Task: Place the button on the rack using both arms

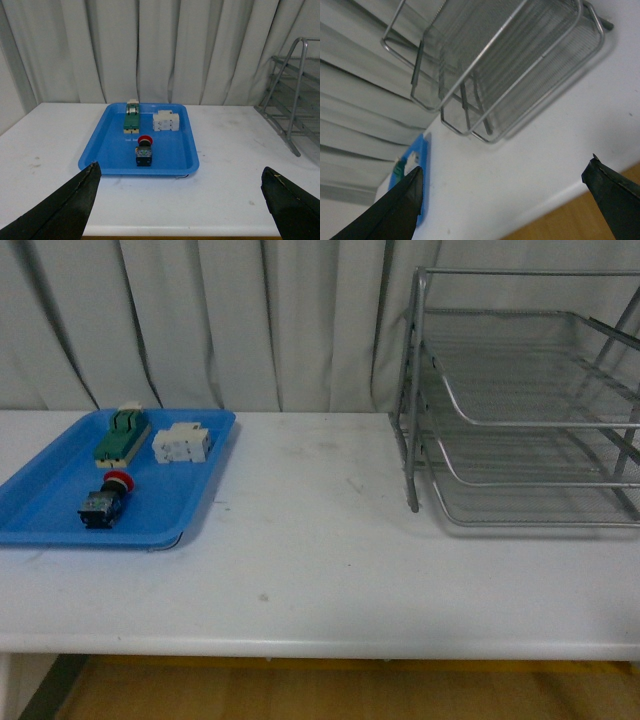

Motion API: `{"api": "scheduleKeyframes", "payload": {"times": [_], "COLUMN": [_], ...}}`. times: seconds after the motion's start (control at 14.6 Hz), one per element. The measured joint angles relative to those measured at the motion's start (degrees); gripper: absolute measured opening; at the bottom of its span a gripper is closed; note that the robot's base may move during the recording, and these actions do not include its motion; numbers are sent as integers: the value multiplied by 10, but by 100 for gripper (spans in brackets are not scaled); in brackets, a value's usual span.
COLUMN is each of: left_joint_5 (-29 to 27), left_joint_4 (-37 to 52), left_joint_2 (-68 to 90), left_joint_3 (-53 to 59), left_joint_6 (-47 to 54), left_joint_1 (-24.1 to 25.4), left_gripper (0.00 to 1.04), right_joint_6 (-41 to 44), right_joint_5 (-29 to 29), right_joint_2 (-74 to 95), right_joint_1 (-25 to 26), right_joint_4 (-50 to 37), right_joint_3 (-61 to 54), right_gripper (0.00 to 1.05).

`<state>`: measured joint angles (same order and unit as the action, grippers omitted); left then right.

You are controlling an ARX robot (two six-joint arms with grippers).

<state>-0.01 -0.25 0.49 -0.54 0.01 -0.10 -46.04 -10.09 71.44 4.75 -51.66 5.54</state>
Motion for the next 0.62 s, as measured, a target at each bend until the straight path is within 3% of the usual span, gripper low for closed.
{"api": "scheduleKeyframes", "payload": {"times": [0.07,0.14,0.62], "left_joint_5": [0,0,0], "left_joint_4": [0,0,0], "left_joint_2": [0,0,0], "left_joint_3": [0,0,0], "left_joint_6": [0,0,0], "left_joint_1": [0,0,0], "left_gripper": [98,98,98], "right_joint_6": [-52,-78,-187], "right_joint_5": [9,14,46], "right_joint_2": [157,228,444], "right_joint_1": [-10,-10,-37], "right_joint_4": [-127,-161,-129], "right_joint_3": [60,91,296], "right_gripper": [98,98,98]}}
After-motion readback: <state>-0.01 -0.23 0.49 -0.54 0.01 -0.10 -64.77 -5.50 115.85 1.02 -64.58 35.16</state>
